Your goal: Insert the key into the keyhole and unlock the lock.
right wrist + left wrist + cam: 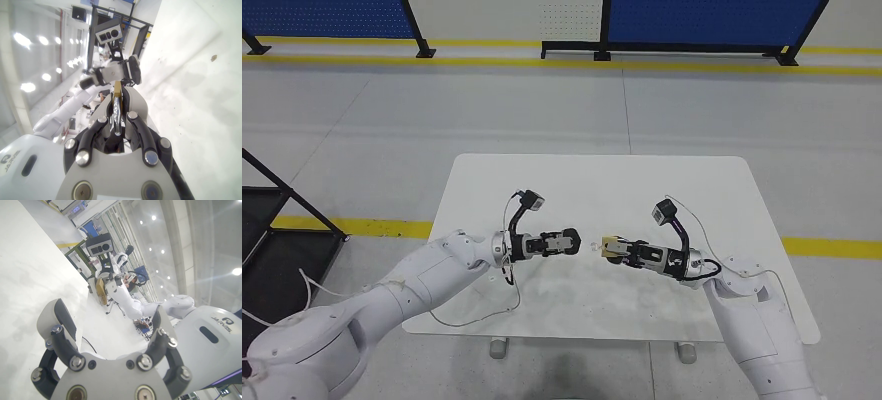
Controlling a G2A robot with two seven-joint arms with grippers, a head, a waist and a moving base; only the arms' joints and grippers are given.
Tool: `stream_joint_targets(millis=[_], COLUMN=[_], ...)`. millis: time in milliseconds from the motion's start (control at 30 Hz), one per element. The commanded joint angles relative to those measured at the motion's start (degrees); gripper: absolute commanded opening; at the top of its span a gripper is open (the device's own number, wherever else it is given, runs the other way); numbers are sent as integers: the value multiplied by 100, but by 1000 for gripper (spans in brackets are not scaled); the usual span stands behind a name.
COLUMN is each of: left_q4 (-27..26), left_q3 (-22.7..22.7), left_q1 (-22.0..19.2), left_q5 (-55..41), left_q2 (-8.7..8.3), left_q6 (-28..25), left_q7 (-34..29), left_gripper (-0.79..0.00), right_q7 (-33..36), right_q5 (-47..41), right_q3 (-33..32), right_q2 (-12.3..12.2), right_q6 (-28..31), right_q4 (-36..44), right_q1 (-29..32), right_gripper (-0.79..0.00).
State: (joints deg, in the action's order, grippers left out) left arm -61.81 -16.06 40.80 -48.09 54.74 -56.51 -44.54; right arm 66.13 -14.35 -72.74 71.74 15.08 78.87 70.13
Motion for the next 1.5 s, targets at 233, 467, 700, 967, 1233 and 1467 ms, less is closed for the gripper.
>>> stream_joint_targets(millis=[233,467,700,967,1233,1467], left_q4=[-284,-224,-130,-122,-34,31], left_q3=[-300,-513,-719,-915,-1080,-1227], left_q1=[74,162,248,344,408,474], left_q5=[534,642,793,686,662,646], left_q2=[30,104,181,261,360,442], left_q6=[606,718,752,876,1013,1119], left_q7=[-144,-288,-327,-630,-870,-983], left_gripper=[0,-477,-508,-573,-597,-619], right_q7=[0,0,0,0,0,0], right_q5=[0,0,0,0,0,0], right_q3=[0,0,0,0,0,0], right_q2=[0,0,0,0,0,0], right_q6=[0,0,0,0,0,0], right_q4=[0,0,0,0,0,0], right_q1=[0,0,0,0,0,0], right_gripper=[-785,-785,-785,-785,-785,-785])
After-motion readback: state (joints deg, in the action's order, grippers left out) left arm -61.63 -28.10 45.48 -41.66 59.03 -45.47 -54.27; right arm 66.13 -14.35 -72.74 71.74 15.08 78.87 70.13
